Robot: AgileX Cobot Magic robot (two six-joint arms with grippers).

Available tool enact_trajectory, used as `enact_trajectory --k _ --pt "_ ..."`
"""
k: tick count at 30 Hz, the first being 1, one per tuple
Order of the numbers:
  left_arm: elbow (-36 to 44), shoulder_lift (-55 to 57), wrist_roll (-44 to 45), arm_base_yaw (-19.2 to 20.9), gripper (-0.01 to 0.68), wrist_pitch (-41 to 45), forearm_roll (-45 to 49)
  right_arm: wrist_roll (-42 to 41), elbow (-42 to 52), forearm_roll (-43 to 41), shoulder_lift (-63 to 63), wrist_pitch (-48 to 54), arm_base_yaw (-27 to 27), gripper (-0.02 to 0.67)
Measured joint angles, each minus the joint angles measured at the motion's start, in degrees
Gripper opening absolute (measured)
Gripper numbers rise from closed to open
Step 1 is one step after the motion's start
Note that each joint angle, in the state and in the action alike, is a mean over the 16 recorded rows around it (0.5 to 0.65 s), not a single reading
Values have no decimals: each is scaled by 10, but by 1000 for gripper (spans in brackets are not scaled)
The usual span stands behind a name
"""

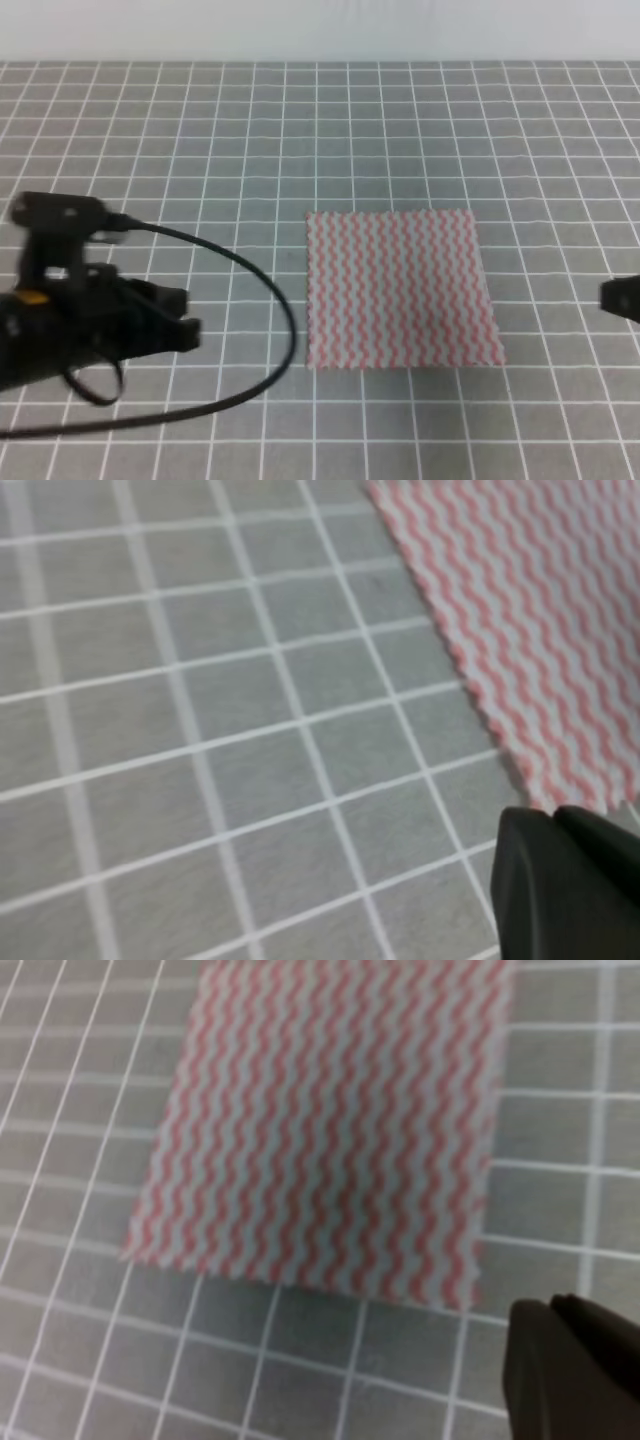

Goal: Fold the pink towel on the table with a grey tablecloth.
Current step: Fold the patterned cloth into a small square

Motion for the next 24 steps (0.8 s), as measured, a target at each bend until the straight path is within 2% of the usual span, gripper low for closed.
enact_trajectory --k 6,12,16,24 --pt "-48 88 8 -43 -2 -5 2 108 -95 -147 131 45 77 -16" --pt "-86 137 20 -63 -2 -9 1 205 -162 -254 241 63 136 9" --pt "-100 150 27 -66 -2 -13 1 233 -186 -272 296 65 152 64" --pt "-109 154 38 -66 -2 -24 0 229 -198 -238 357 36 154 195"
